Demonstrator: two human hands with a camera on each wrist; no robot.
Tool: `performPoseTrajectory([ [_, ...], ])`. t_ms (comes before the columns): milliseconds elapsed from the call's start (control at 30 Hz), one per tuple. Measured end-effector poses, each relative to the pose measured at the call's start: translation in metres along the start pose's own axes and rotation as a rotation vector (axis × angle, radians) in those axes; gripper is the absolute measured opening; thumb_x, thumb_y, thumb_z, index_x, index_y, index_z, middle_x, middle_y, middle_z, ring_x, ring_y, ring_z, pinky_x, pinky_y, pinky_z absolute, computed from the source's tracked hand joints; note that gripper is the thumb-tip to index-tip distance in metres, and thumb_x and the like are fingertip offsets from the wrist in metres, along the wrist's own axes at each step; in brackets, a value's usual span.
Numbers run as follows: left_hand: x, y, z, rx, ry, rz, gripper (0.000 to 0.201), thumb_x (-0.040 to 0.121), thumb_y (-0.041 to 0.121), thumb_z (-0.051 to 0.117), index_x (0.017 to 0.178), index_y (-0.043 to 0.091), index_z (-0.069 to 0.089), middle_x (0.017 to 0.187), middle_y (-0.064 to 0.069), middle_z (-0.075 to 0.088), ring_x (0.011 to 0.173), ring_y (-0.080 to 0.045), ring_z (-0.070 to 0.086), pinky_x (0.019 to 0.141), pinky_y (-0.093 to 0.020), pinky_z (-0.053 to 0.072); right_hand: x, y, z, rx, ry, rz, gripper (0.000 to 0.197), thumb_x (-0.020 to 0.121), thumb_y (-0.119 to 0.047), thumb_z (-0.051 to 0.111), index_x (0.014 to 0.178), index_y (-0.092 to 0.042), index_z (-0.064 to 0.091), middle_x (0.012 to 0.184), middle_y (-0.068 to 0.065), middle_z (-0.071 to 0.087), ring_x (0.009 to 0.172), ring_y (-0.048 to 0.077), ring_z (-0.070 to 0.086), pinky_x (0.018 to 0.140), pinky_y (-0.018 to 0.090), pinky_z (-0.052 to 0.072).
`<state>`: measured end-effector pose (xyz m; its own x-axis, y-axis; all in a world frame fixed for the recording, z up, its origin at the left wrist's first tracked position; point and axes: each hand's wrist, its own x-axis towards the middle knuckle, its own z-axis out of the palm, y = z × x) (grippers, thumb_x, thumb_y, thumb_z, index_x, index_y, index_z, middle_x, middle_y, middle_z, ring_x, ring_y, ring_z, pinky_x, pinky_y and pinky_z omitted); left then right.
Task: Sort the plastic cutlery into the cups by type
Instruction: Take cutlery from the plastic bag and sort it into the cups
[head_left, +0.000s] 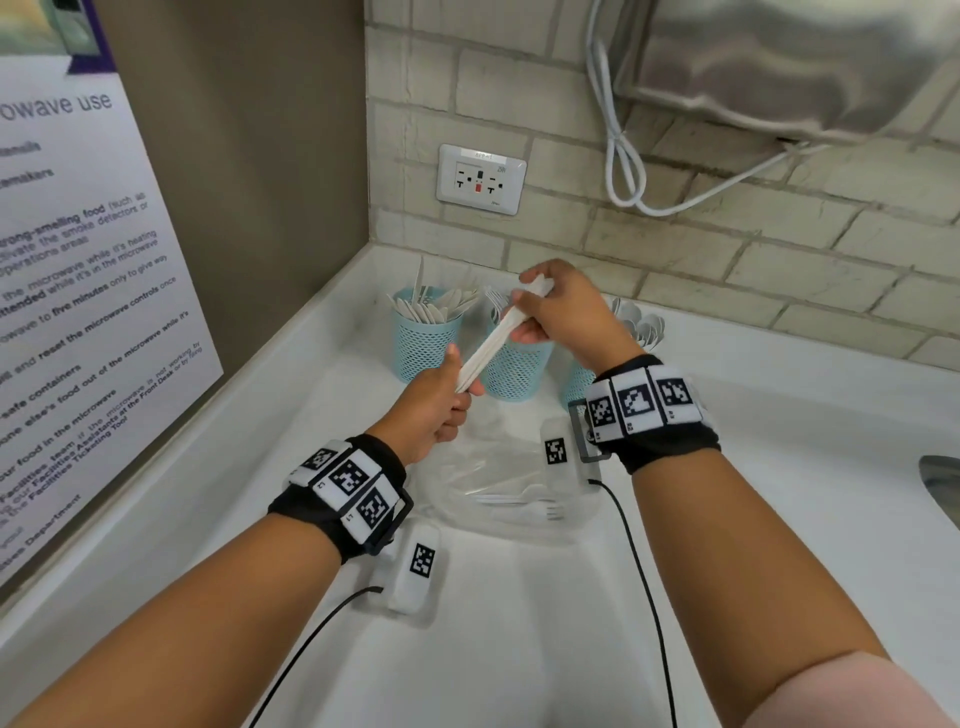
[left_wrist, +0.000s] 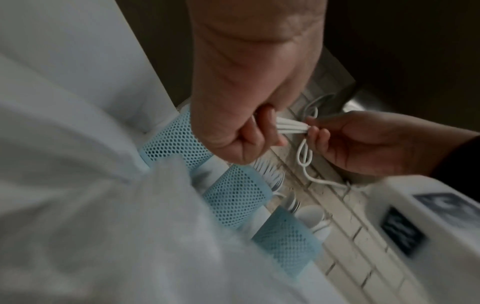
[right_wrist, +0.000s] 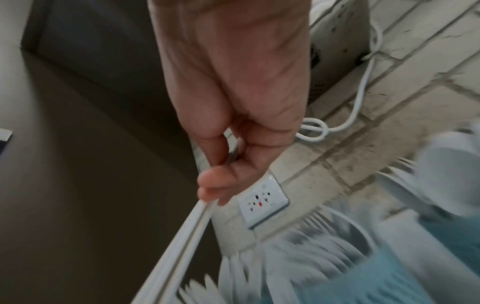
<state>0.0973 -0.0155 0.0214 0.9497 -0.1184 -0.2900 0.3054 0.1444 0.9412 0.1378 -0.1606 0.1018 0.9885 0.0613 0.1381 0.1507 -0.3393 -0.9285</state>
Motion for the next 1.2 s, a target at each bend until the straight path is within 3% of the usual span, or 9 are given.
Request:
performPoseTrajectory([
  [100,0.000,0.003,-0.003,-0.120,0.076,-0.053,0.050,0.100,0.047,0.026,0.079,0.012,0.055,0.047,0.005,0.040,0.034,-0.004,0.032,0.033,-0.012,0.023,0.019,-0.034,-0.004,0.061,0.196,-0.131,0.013,0.095,-0.005,0.048,0.096,-0.016,0.043,0.091,0.016,0.065,0.061,0.016,0.063,0.047,0.020,0.053],
  [233,-0.004,-0.010,-0.005,0.489,-0.060,-0.015,0.017,0.097,0.019,0.047,0.088,0.010,0.058,0.067,-0.001,0.053,0.054,-0.009,0.048,0.047,-0.013,0.041,0.043,-0.056,0.013,0.068,0.374,-0.349,0.012,0.097,-0.008,0.044,0.099,-0.017,0.038,0.083,0.008,0.062,0.059,0.019,0.059,0.052,0.029,0.053],
  [400,-0.009,-0.023,-0.005,1.061,-0.244,0.148,0.023,0.085,0.026,0.065,0.104,0.013,0.066,0.089,0.005,0.058,0.081,-0.008,0.053,0.074,-0.016,0.040,0.064,-0.029,0.058,-0.301,0.156,-0.389,0.012,0.099,-0.009,0.036,0.106,-0.012,0.043,0.088,0.008,0.063,0.059,0.017,0.055,0.055,0.034,0.049],
  [500,-0.014,-0.025,0.000,1.207,-0.334,0.141,0.036,0.083,0.032,0.068,0.113,0.015,0.060,0.106,-0.001,0.059,0.088,-0.011,0.050,0.077,-0.019,0.038,0.075,-0.009,0.075,-0.505,-0.011,-0.342,0.015,0.097,-0.004,0.030,0.098,-0.014,0.042,0.086,0.014,0.062,0.064,0.022,0.052,0.054,0.029,0.039],
  [667,-0.014,-0.027,-0.002,1.207,-0.355,0.127,0.053,0.080,0.032,0.072,0.123,0.015,0.045,0.118,-0.005,0.054,0.098,-0.016,0.051,0.084,-0.024,0.041,0.080,0.013,0.093,-0.998,-0.236,-0.213,0.030,0.092,-0.009,0.032,0.114,-0.016,0.052,0.114,0.007,0.061,0.115,0.029,0.044,0.091,0.040,0.033],
  [833,-0.014,-0.027,-0.003,1.136,-0.338,0.159,0.053,0.080,0.030,0.072,0.117,0.016,0.036,0.106,-0.003,0.051,0.089,-0.013,0.048,0.076,-0.022,0.038,0.081,0.000,0.090,-1.087,-0.375,-0.107,0.038,0.096,-0.019,0.028,0.126,-0.024,0.050,0.129,0.005,0.054,0.128,0.027,0.031,0.101,0.045,0.025],
  [933,-0.015,-0.028,-0.003,1.191,-0.330,0.264,0.038,0.081,0.030,0.070,0.110,0.021,0.046,0.114,-0.003,0.047,0.096,-0.014,0.046,0.082,-0.024,0.039,0.069,-0.007,0.074,-1.027,-0.296,-0.164,0.037,0.097,-0.024,0.034,0.132,-0.026,0.046,0.132,0.004,0.051,0.128,0.028,0.030,0.101,0.043,0.026],
  [1033,-0.019,-0.029,0.001,1.313,-0.291,0.410,0.021,0.083,0.033,0.067,0.101,0.024,0.059,0.105,0.003,0.039,0.104,-0.015,0.036,0.091,-0.031,0.039,0.050,-0.021,0.047,-0.835,-0.156,-0.175,0.030,0.091,-0.011,0.040,0.112,-0.016,0.062,0.118,0.006,0.061,0.116,0.027,0.049,0.099,0.038,0.040],
  [1200,-0.025,-0.026,0.019,1.323,-0.402,0.495,0.016,0.087,0.015,0.055,0.092,0.011,0.070,0.089,0.002,0.059,0.084,-0.014,0.054,0.077,-0.023,0.044,-0.003,-0.034,0.000,-1.025,-0.474,0.095,0.022,0.088,-0.010,0.054,0.101,-0.007,0.071,0.108,0.010,0.068,0.099,0.023,0.063,0.084,0.031,0.049],
])
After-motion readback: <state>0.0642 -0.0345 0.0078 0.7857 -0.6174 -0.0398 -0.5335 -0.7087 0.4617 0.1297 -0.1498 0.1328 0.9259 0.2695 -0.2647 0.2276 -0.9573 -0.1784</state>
